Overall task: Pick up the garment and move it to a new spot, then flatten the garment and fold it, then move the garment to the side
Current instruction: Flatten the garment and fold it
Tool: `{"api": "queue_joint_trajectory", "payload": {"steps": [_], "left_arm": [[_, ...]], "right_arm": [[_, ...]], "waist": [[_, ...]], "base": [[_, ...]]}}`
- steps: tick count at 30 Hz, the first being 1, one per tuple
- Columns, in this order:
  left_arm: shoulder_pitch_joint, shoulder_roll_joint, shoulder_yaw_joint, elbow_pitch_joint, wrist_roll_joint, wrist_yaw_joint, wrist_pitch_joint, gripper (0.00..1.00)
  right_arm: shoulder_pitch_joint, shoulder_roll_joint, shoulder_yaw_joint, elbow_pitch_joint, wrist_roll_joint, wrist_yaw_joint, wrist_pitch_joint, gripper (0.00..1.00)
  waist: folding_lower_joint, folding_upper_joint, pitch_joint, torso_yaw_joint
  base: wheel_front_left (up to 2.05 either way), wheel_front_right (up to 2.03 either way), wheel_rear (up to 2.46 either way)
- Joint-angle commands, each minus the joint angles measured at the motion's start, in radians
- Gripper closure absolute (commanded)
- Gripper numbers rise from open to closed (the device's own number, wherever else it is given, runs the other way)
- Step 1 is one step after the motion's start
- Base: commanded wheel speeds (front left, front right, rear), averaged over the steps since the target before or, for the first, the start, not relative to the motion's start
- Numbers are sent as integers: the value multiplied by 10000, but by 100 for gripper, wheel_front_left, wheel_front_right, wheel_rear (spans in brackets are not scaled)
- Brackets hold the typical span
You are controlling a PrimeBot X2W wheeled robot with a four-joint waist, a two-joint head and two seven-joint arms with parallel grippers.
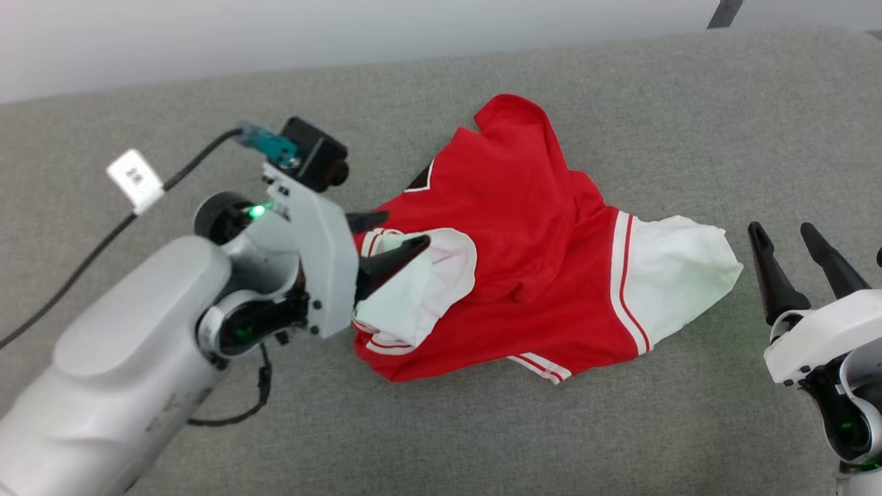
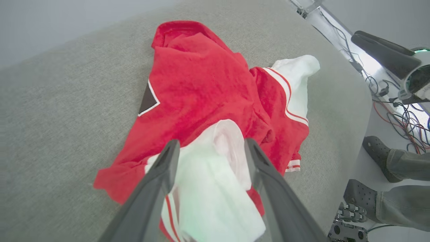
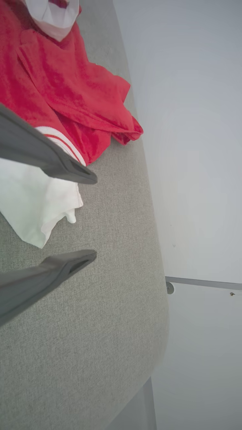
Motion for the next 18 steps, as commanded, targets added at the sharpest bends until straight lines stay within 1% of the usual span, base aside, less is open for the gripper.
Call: {"api": "queue_joint_trajectory", "payload": {"steps": [1,3,6,9,11,15,18], "left_arm": [[268,115,95,-175,-202,86,52,0],[486,400,74,-414,-302,308,245,0],[919,720,40,-890,-602,789,655,0],[1336,1155,-37,-1407,-742,1357,1049,0],[1619,1324,-15,-1776,-913,1677,1193,0],[2103,1754,-30,-2181,-1107,2146,1393,0],[2336,1854,-86,-2377,-1222,2384,1524,0]], "right_arm": [[179,-10,-4,-8,147,-3,-80,0],[224,-9,-15,-23,111,-3,-117,0],[329,13,-18,-111,118,-3,-136,0],[393,-3,-21,-263,114,-3,-241,0],[381,-25,-32,-389,43,-3,-330,0],[463,28,3,-590,-24,-3,-467,0],[482,76,4,-701,-28,-3,-527,0]], "waist": [[0,-1,-159,25],[0,-1,-265,40],[0,-1,-403,45],[0,-1,-516,36],[0,-1,-578,23],[0,-1,-712,-29],[0,-1,-786,-60]], "base": [[0,0,0],[0,0,0],[0,0,0],[0,0,0],[0,0,0],[0,0,0],[0,0,0]]}}
